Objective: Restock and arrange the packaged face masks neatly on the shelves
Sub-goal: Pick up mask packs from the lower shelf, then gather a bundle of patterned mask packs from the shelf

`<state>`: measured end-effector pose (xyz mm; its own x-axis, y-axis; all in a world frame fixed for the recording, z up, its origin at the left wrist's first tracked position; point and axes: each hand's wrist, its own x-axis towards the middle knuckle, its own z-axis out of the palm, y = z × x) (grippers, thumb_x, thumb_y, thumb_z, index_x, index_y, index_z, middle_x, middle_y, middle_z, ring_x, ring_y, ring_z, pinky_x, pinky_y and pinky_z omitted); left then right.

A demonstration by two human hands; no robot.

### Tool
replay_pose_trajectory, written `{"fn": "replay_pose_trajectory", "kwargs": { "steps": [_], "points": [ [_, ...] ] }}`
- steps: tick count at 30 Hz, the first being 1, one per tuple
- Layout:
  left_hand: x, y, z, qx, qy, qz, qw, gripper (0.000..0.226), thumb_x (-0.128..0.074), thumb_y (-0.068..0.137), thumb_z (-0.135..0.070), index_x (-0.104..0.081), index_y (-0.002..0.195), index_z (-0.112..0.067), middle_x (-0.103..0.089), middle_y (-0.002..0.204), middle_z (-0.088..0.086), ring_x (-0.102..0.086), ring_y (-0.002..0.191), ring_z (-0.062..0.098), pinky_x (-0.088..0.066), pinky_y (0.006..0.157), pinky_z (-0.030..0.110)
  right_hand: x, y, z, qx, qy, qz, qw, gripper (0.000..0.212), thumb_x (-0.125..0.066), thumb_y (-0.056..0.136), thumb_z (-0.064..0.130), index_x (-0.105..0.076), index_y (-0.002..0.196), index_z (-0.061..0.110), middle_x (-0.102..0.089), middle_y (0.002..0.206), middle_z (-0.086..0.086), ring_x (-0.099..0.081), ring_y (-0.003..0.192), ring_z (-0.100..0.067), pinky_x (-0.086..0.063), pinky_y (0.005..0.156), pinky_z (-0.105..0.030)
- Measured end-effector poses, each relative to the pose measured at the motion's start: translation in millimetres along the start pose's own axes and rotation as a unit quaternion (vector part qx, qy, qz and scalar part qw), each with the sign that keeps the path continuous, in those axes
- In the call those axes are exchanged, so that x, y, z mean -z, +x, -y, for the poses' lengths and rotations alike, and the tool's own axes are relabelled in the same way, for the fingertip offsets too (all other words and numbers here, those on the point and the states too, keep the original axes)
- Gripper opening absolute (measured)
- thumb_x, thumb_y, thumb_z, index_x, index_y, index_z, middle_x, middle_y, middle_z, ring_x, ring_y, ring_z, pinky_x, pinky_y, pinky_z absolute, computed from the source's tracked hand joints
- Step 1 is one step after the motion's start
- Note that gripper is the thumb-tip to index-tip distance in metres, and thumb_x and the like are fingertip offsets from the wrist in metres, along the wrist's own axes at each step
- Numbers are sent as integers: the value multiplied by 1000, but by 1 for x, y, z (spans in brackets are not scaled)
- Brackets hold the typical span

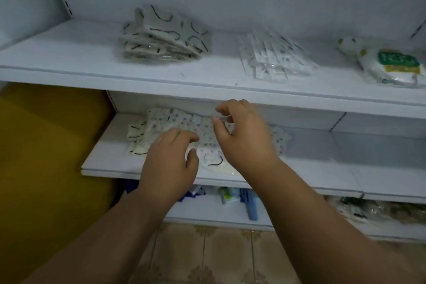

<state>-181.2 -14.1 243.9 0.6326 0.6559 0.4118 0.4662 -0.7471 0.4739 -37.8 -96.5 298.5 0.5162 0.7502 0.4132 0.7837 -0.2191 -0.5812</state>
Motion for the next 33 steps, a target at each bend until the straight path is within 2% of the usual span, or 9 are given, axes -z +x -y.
{"fn": "replay_pose_trajectory", "kwargs": {
  "steps": [7,10,13,18,23,27,30,31,33],
  "points": [
    [-38,-74,57,52,-26,77,995,26,-68,87,-8,-68,112,-16,-65,105,-1,-61,93,19,-56,81,41,-63,-55,-18,-71,20,52,996,20,-62,95,26,-66,114,20,-55,104,12,-51,94,-3,-34,74,-7],
    [-45,-93,79,89,-29,98,991,27,-68,88,-10,-67,114,-16,-65,109,-1,-60,95,17,-54,82,34,-101,-69,-21,-92,43,97,990,20,-63,95,26,-66,114,21,-57,106,11,-54,95,-4,-39,76,-11],
    [-58,-90,98,122,-37,127,984,29,-66,91,-15,-65,119,-19,-63,114,-3,-59,99,15,-50,83,28,-132,-68,-30,-106,53,133,984,22,-66,94,25,-66,115,21,-58,109,10,-53,93,-1,-37,73,-3],
    [-88,-61,141,189,-56,98,976,30,-64,92,-16,-64,121,-20,-61,116,-5,-59,101,16,-54,86,40,-187,-32,-55,-108,77,175,976,20,-66,93,26,-66,112,21,-61,110,7,-56,93,-3,-39,74,-4],
    [-106,-44,190,230,-45,75,969,29,-67,91,-13,-62,119,-21,-61,115,-4,-60,97,14,-58,83,38,-247,-8,-69,-118,92,196,969,19,-66,94,25,-67,112,21,-60,110,5,-55,91,-2,-38,72,-2],
    [-115,-29,230,264,-52,75,960,27,-63,94,-15,-62,121,-21,-60,115,-6,-60,97,13,-57,84,35,-298,4,-75,-135,88,210,964,21,-66,93,26,-65,114,22,-58,114,6,-55,98,-3,-41,77,-12],
    [-125,-13,266,342,-119,111,925,25,-58,98,-18,-59,121,-28,-56,114,-15,-58,92,3,-52,81,21,-335,13,-78,-142,62,226,962,22,-65,94,27,-65,115,23,-57,118,5,-56,103,-6,-42,81,-18],
    [-129,-6,279,386,-176,117,898,24,-58,99,-17,-59,118,-30,-58,115,-16,-58,93,1,-51,80,19,-346,16,-80,-146,49,229,961,23,-65,94,28,-64,116,23,-57,119,4,-56,104,-8,-43,82,-19],
    [-140,4,302,468,-321,113,815,23,-58,98,-14,-61,113,-31,-63,117,-9,-63,102,9,-53,91,28,-367,21,-82,-169,38,229,958,25,-65,94,29,-63,118,24,-57,122,3,-58,105,-10,-45,85,-22]
  ]
}}
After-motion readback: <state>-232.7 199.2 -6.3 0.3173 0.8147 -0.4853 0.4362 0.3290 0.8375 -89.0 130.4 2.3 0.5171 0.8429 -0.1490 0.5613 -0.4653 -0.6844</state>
